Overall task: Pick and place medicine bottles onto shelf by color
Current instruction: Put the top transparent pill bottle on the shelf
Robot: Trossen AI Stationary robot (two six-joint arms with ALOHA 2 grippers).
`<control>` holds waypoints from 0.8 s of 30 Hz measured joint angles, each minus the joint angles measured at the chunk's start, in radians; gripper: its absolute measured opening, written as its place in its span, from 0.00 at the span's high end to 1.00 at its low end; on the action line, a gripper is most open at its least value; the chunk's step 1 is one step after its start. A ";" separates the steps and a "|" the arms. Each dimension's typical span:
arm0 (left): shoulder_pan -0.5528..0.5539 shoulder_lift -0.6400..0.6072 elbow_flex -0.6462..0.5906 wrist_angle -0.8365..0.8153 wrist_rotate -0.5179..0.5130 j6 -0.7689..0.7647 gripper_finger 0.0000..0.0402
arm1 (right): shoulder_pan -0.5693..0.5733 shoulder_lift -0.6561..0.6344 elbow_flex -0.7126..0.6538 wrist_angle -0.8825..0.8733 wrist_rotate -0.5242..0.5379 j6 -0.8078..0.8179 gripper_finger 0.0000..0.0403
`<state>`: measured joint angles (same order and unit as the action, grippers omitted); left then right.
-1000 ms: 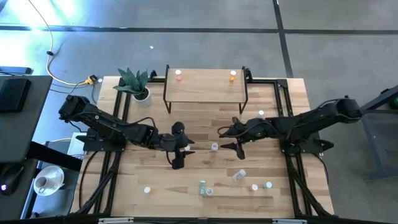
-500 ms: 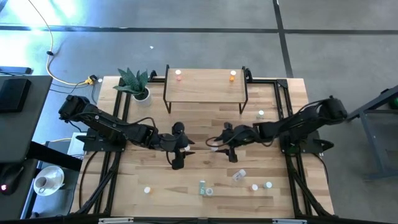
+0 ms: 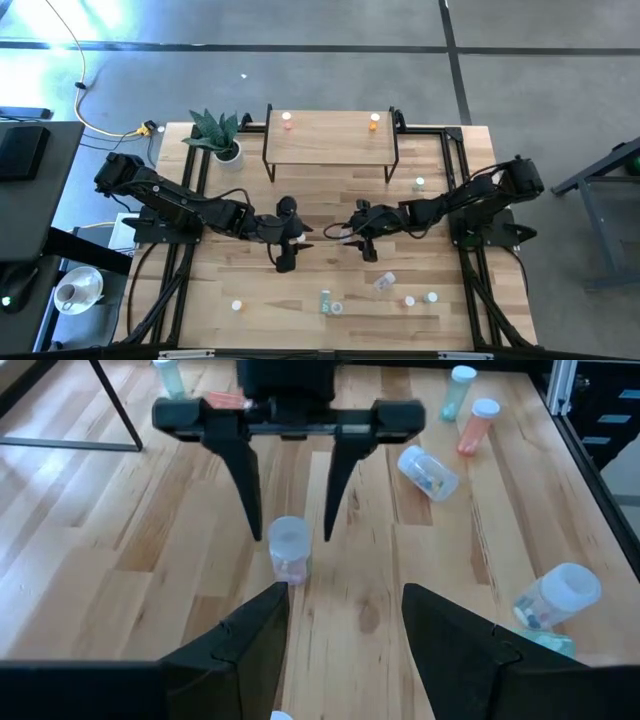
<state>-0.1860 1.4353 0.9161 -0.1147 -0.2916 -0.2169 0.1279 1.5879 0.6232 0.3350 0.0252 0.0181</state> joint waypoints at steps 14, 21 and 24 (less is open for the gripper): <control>0.000 0.000 0.000 -0.001 -0.003 0.003 0.54 | -0.017 0.056 0.004 0.038 -0.021 0.000 0.44; 0.000 0.000 0.000 -0.026 -0.003 0.003 0.54 | -0.017 0.055 0.037 -0.026 -0.032 0.000 0.61; 0.000 0.000 0.000 -0.051 -0.001 0.002 0.54 | -0.017 0.055 0.046 -0.040 -0.034 0.012 0.69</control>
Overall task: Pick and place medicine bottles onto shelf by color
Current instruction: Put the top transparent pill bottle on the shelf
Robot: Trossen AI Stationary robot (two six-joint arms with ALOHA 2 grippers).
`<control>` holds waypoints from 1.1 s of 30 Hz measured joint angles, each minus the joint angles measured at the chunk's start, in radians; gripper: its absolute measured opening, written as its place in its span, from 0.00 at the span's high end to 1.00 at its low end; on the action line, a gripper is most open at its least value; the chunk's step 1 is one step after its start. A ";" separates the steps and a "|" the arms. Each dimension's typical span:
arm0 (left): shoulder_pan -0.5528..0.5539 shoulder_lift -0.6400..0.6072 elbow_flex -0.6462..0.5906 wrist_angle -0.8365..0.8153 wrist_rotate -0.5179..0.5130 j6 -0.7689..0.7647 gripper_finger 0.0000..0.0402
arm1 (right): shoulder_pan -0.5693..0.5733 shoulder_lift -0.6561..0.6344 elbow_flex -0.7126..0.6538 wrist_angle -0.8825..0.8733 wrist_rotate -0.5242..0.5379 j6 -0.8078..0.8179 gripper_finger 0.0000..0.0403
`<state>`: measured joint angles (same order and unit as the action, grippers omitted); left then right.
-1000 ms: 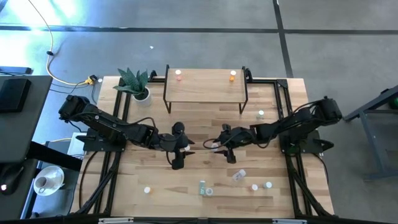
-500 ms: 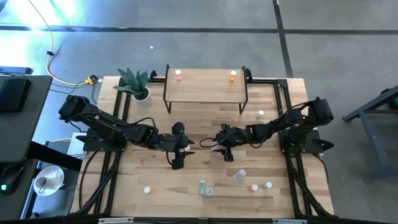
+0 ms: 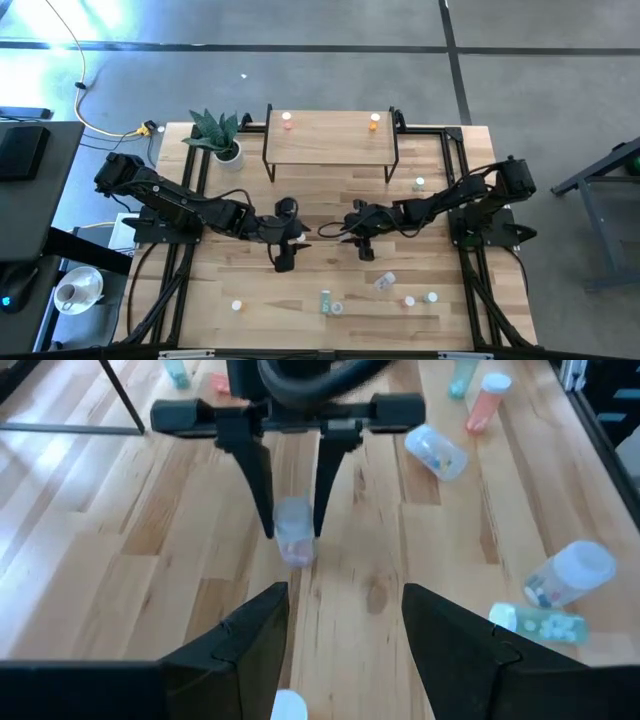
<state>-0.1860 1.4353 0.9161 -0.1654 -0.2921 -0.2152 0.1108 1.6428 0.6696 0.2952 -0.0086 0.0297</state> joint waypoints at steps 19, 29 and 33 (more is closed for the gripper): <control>0.002 -0.046 0.001 -0.195 -0.037 -0.018 0.54 | -0.079 0.000 0.354 -0.272 0.122 -0.070 0.68; 0.002 -0.063 0.000 -0.222 -0.036 -0.018 0.54 | -0.227 -0.001 0.633 -0.453 0.156 -0.170 0.68; 0.002 -0.062 0.000 -0.227 -0.036 -0.018 0.54 | -0.290 -0.001 0.730 -0.545 0.156 -0.170 0.68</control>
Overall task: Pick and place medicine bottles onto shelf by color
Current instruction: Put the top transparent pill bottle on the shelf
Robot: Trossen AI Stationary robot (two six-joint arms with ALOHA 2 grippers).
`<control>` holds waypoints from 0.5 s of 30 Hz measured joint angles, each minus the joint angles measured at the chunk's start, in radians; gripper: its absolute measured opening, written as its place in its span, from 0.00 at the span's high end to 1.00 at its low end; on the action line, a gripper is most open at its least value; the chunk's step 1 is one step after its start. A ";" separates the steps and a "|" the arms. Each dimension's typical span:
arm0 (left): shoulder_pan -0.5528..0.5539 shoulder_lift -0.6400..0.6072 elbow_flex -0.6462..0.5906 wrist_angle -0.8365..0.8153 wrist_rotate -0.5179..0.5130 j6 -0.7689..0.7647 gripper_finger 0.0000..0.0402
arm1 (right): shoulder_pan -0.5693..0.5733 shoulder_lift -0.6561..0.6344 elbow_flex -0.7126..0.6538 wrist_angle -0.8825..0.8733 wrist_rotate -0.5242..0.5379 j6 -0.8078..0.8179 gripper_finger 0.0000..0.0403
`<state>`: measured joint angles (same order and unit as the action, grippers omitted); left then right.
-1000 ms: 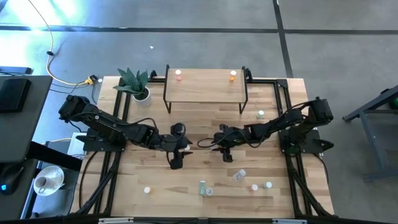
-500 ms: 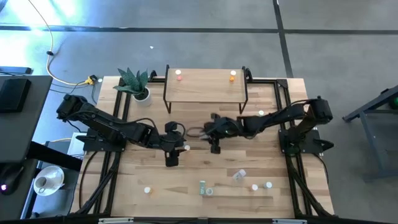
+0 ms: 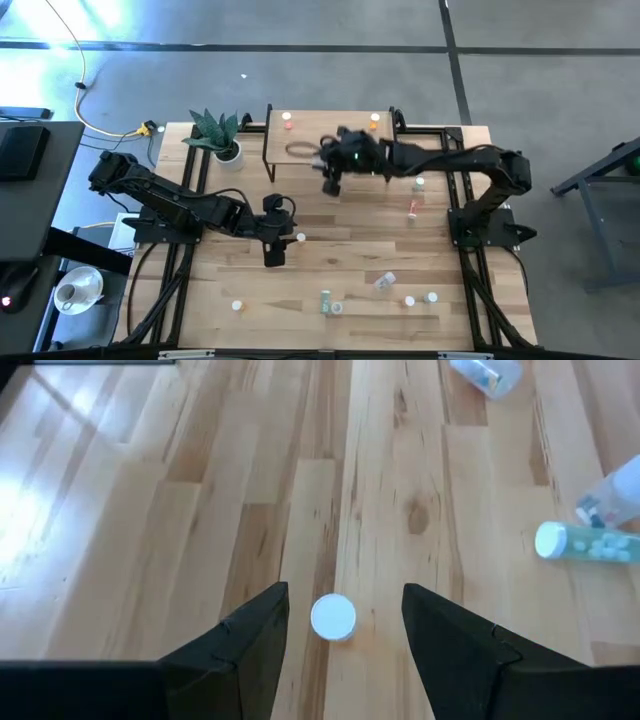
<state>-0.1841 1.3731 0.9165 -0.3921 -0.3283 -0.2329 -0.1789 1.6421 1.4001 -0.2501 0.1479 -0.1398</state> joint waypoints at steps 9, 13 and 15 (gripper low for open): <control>0.000 0.000 0.000 0.000 0.000 0.000 0.54 | -0.141 0.000 0.197 -0.273 -0.017 -0.019 0.68; 0.000 0.000 0.000 0.000 0.002 0.000 0.54 | -0.196 0.000 0.252 -0.340 -0.067 -0.005 0.68; 0.000 0.000 0.000 0.000 0.002 0.000 0.54 | -0.218 0.000 0.269 -0.357 -0.081 0.000 0.68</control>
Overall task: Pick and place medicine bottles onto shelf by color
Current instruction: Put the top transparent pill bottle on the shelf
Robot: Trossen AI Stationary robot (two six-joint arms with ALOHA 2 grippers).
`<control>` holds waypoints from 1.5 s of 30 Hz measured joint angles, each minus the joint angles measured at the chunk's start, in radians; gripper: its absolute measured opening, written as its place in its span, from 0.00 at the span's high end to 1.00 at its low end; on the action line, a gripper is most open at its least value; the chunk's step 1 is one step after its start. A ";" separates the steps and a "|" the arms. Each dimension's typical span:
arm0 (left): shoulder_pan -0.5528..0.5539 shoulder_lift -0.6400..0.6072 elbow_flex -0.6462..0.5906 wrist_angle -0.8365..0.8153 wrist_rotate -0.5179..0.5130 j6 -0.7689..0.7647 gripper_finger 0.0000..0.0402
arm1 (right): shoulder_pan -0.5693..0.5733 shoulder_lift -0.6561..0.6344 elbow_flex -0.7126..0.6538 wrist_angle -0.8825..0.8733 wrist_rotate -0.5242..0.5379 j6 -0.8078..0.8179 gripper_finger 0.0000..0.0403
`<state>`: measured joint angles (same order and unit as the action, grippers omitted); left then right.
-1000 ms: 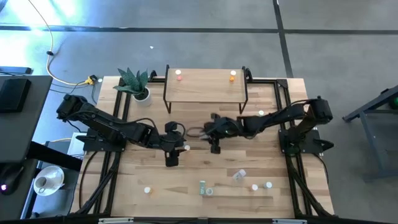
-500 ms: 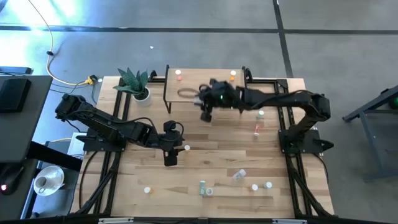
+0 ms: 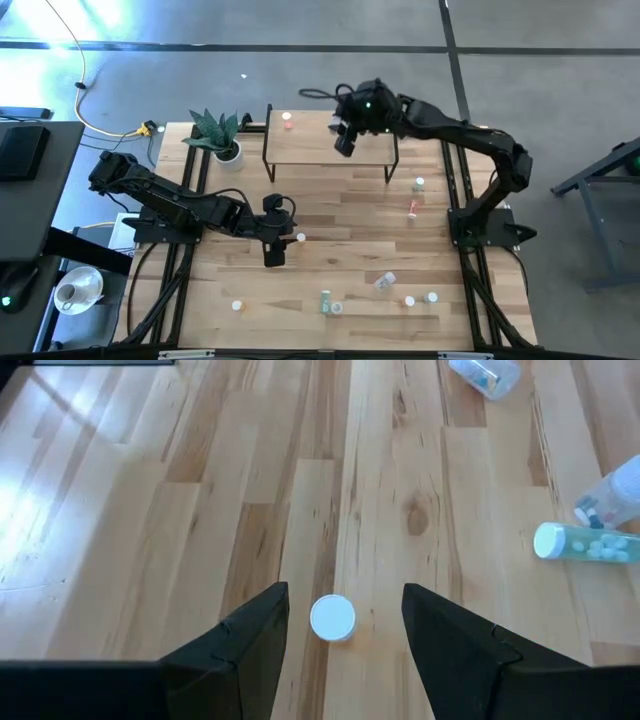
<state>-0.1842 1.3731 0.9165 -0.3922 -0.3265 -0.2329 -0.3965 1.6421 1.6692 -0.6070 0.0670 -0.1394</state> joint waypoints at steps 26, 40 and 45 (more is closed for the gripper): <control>0.000 0.000 0.000 0.025 0.001 0.008 0.54 | -0.194 -0.034 -0.324 0.259 -0.095 0.090 0.68; 0.000 0.000 0.000 0.019 0.001 0.008 0.54 | -0.193 0.016 -0.326 0.267 -0.068 0.087 0.68; 0.000 0.000 0.000 0.019 0.001 0.007 0.54 | -0.193 0.016 -0.326 0.257 -0.068 0.095 0.68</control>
<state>-0.1841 1.3735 0.9161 -0.3729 -0.3259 -0.2254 -0.5892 1.6577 1.3434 -0.3499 -0.0006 -0.0442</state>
